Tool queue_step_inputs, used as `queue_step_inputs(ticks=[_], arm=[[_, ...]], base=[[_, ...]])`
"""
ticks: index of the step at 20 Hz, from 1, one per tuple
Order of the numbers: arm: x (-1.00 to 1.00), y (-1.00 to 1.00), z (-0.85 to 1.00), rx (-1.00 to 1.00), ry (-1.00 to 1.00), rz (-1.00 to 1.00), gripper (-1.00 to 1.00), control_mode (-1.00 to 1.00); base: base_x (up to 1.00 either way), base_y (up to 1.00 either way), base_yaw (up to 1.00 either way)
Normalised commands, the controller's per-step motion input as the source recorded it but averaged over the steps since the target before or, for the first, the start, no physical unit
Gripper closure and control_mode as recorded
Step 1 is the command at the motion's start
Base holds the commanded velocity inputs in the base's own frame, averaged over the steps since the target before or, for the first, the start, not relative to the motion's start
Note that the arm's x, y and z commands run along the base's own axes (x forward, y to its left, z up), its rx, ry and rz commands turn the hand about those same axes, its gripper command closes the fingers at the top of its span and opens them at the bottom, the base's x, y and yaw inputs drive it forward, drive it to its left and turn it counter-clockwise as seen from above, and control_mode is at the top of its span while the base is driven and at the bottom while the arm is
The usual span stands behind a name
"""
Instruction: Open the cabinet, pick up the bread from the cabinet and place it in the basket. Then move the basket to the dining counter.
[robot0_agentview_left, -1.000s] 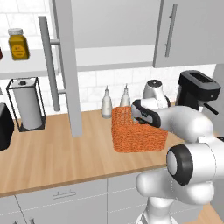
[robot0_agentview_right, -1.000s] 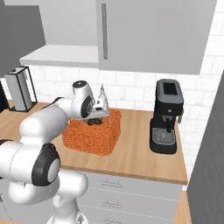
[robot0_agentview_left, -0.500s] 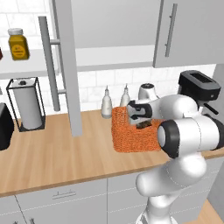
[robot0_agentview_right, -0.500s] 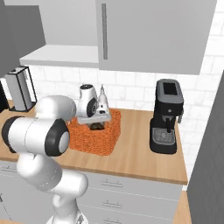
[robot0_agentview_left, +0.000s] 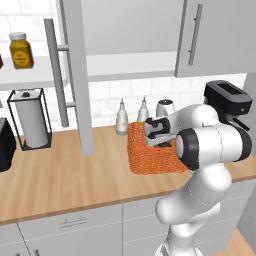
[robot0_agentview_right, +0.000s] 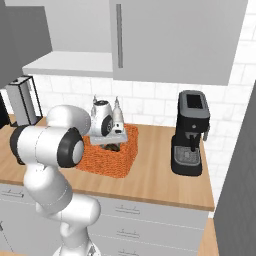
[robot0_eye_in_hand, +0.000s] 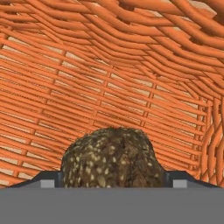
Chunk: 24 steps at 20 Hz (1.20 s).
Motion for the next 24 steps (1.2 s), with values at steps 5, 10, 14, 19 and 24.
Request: queue_step_inputs(ticks=[5, 10, 14, 19, 24], arm=[[0.00, 0.00, 0.09, 0.00, -0.04, -0.06, -1.00, -1.00], [-0.08, 0.00, 0.27, 0.00, -0.09, -0.06, -1.00, -1.00], [-0.31, 0.00, 0.48, 0.00, -0.20, -0.05, -1.00, -1.00], [-0.69, -0.03, 0.54, 0.00, -0.24, -0.16, -1.00, -1.00], [-0.62, -0.39, 0.62, 0.00, -0.03, -0.23, -1.00, -1.00]], base=[[0.00, 0.00, 0.00], [0.00, 0.00, 0.00], [0.00, 0.00, 0.00], [0.00, 0.00, 0.00], [0.00, 0.00, 0.00]])
